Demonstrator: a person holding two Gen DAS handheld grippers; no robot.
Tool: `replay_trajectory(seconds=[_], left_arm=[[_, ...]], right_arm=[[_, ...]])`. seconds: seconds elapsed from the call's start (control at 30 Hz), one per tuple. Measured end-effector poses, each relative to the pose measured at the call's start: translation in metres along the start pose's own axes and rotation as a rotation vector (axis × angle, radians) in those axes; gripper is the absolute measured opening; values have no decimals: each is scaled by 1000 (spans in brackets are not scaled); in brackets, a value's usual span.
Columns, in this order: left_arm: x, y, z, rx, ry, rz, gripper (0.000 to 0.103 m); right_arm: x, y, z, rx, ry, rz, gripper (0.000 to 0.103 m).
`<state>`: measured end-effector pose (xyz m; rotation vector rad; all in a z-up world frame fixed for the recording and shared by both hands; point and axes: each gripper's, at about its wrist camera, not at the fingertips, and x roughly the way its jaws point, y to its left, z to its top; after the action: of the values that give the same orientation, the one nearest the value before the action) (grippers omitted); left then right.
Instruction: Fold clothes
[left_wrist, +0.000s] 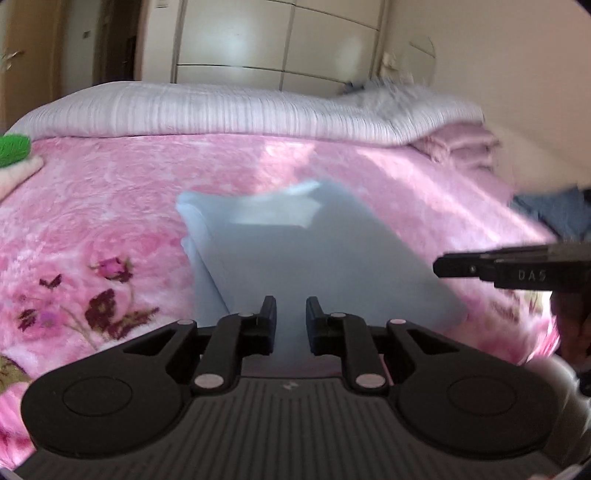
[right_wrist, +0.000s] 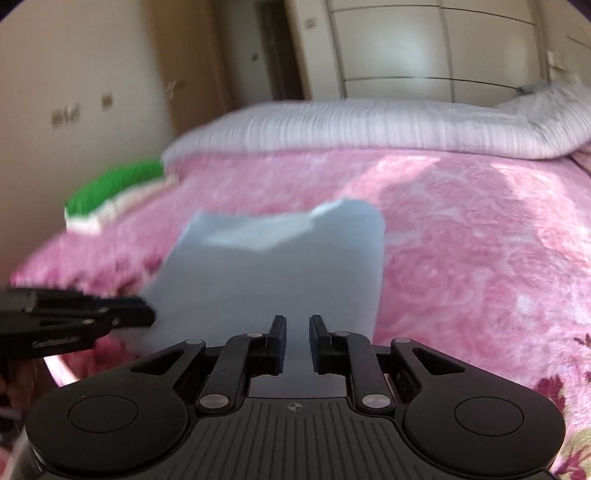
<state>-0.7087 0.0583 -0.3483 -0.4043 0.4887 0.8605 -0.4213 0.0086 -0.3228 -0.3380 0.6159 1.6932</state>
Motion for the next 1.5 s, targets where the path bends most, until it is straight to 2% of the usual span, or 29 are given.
replay_trajectory(seconds=[0.03, 0.13, 0.2, 0.27, 0.33, 0.5, 0.7, 0.87, 1.0, 1.1, 1.27, 1.37, 1.5], left_arm=[[3, 2, 2, -3, 16, 9, 15], [7, 11, 10, -38, 44, 6, 15], [7, 22, 23, -95, 45, -17, 16], [13, 35, 39, -147, 44, -26, 22], [23, 46, 58, -166, 37, -33, 23], [64, 56, 96, -90, 26, -66, 22], [132, 65, 94, 17, 135, 66, 21], [144, 78, 80, -21, 131, 60, 25], [140, 79, 83, -28, 130, 64, 25], [124, 72, 89, -18, 85, 101, 18], [67, 55, 87, -63, 21, 19, 18], [44, 38, 68, -56, 53, -35, 18], [55, 31, 33, -82, 135, 22, 16]], right_arm=[[4, -5, 3, 23, 8, 1, 16], [19, -12, 7, 35, 111, -1, 16], [19, -16, 15, 21, 127, 24, 17], [21, -26, 32, 23, 126, 41, 17], [27, -37, 50, 15, 124, 50, 18], [63, -53, 92, -100, 107, 3, 19], [132, -60, 108, -135, 107, -29, 19], [178, -68, 104, -136, 168, -69, 19], [177, -68, 104, -140, 168, -81, 19], [166, -62, 105, -154, 166, -99, 19], [114, -39, 99, -187, 137, -76, 19], [94, -27, 81, -189, 139, -76, 19], [80, -14, 52, -178, 166, -94, 19]])
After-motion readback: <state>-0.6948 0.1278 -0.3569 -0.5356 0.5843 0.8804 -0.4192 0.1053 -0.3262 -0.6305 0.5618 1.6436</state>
